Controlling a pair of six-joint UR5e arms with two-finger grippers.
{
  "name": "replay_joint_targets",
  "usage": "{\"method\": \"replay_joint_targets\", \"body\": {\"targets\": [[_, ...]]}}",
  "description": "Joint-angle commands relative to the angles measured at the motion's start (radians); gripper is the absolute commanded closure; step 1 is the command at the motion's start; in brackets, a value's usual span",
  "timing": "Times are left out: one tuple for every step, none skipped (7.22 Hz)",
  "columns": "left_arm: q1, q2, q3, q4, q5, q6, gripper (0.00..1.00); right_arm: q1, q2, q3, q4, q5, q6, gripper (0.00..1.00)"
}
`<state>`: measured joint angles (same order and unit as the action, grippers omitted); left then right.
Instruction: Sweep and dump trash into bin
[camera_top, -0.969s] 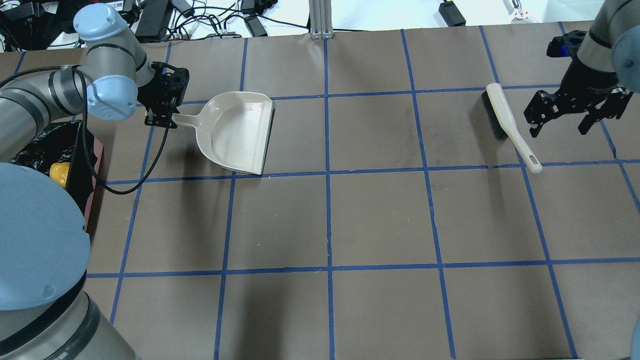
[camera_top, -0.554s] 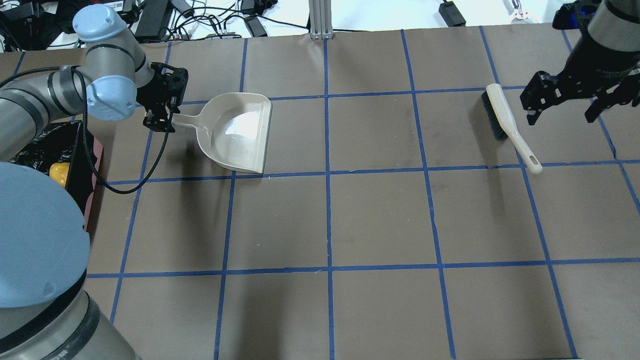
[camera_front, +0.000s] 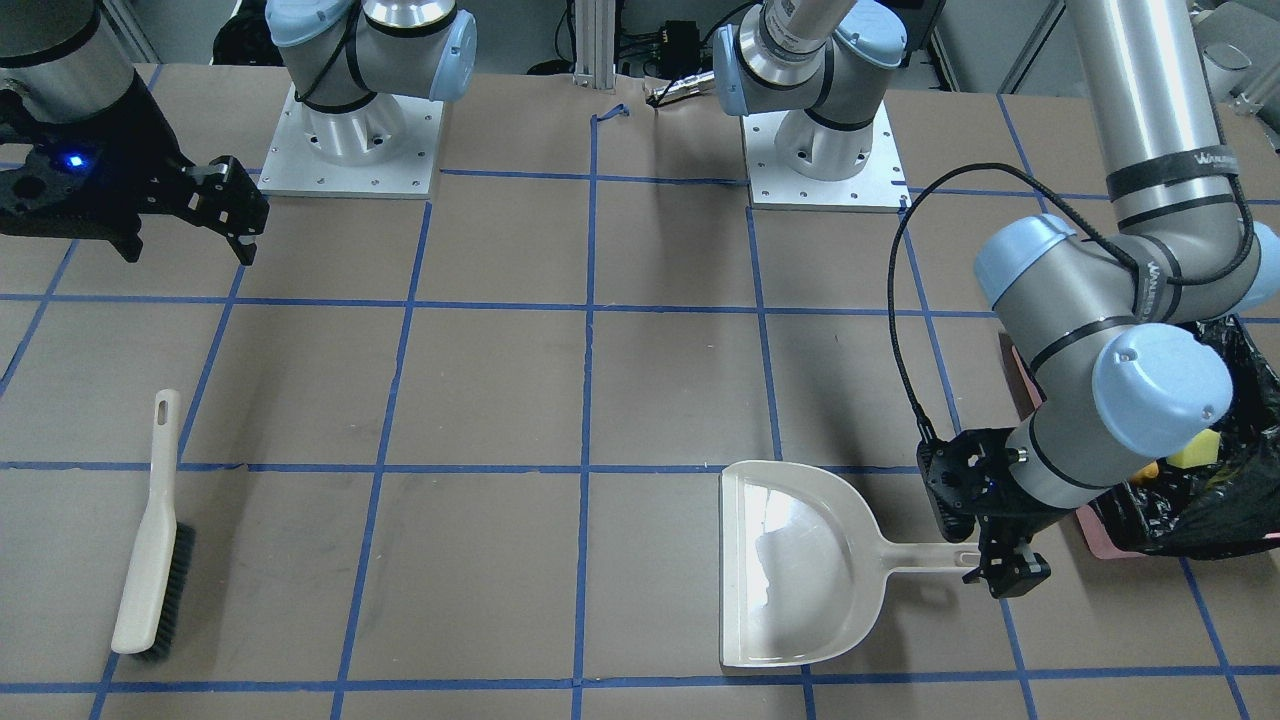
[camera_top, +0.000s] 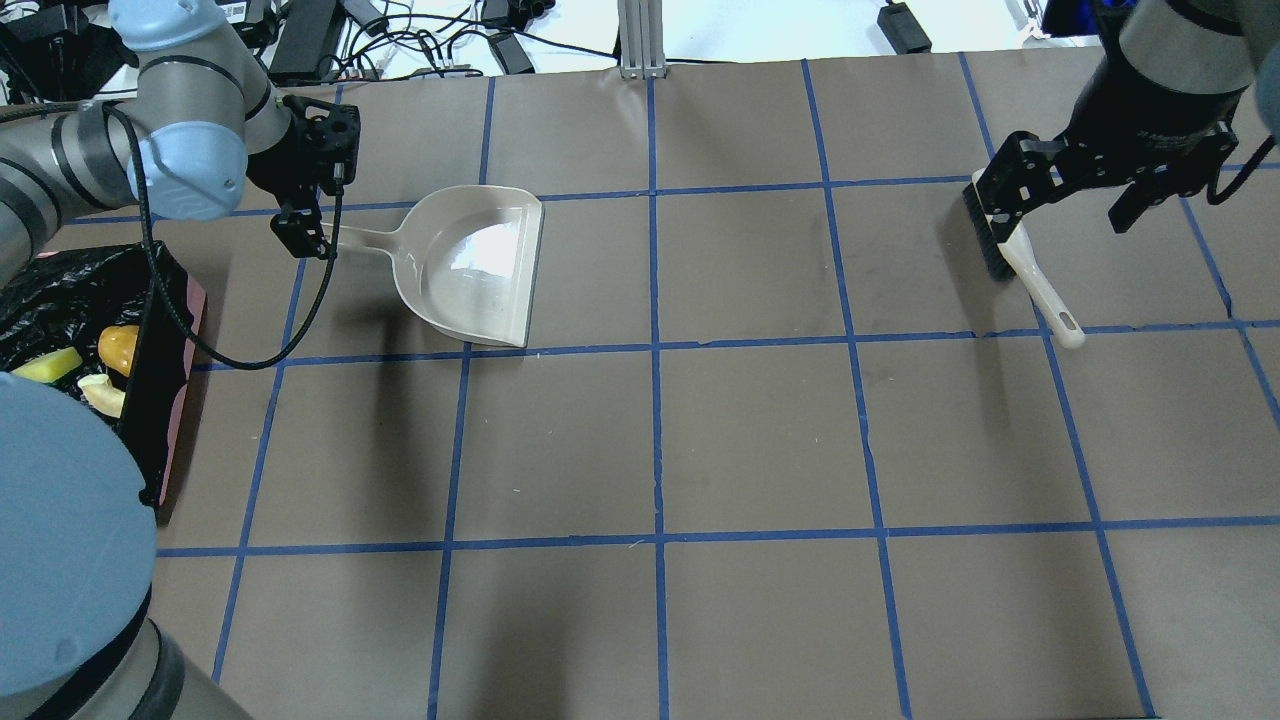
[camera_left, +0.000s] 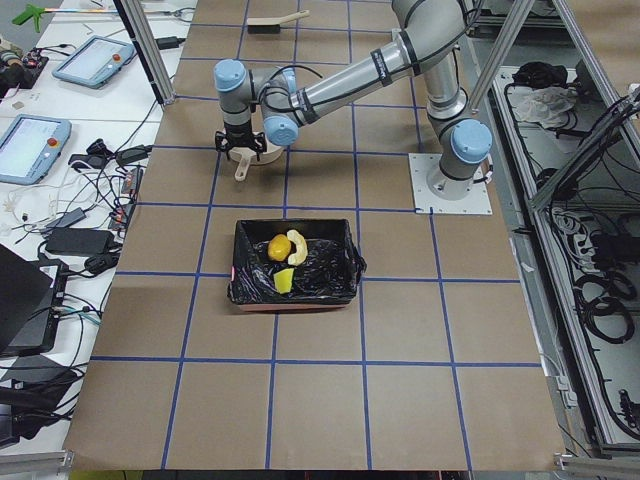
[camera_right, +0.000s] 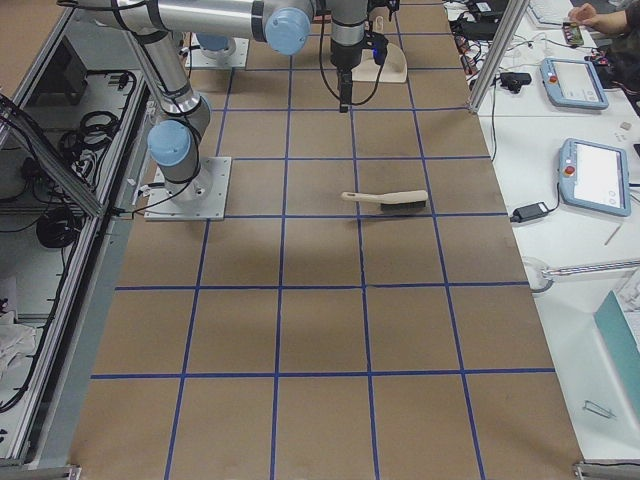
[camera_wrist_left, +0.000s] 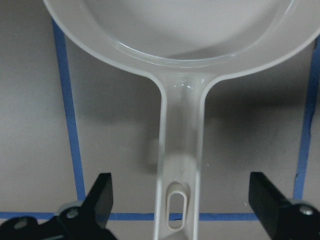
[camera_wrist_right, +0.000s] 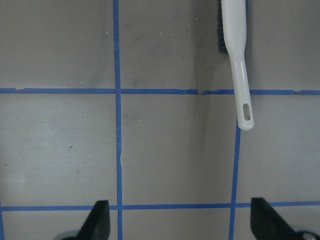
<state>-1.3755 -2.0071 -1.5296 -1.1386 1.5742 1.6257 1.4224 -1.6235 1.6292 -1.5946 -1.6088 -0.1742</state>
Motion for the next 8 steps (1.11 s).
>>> {"method": "replay_joint_targets", "body": {"targets": [[-0.017,0.143,0.002,-0.174,-0.003,-0.312,0.04,0.076,-0.024,0.000,-0.005,0.058,-0.001,0.00],[-0.034,0.219,0.000,-0.258,-0.006,-0.471,0.02,0.107,-0.024,0.000,-0.011,0.059,-0.001,0.00],[-0.036,0.287,-0.003,-0.358,-0.022,-0.592,0.00,0.110,-0.027,0.000,-0.013,0.062,-0.002,0.00],[-0.037,0.335,-0.014,-0.381,-0.025,-0.771,0.00,0.110,-0.027,0.000,-0.011,0.075,-0.001,0.00],[-0.040,0.393,-0.017,-0.417,-0.028,-0.919,0.00,0.110,-0.027,0.000,-0.011,0.075,-0.001,0.00],[-0.040,0.448,-0.021,-0.467,-0.033,-1.017,0.00,0.110,-0.026,0.000,-0.010,0.075,-0.001,0.00],[-0.042,0.485,-0.026,-0.483,-0.033,-1.207,0.00,0.110,-0.024,0.001,-0.011,0.075,-0.001,0.00],[-0.054,0.510,-0.046,-0.490,-0.037,-1.403,0.00,0.109,-0.019,0.001,-0.018,0.072,0.001,0.00]]}}
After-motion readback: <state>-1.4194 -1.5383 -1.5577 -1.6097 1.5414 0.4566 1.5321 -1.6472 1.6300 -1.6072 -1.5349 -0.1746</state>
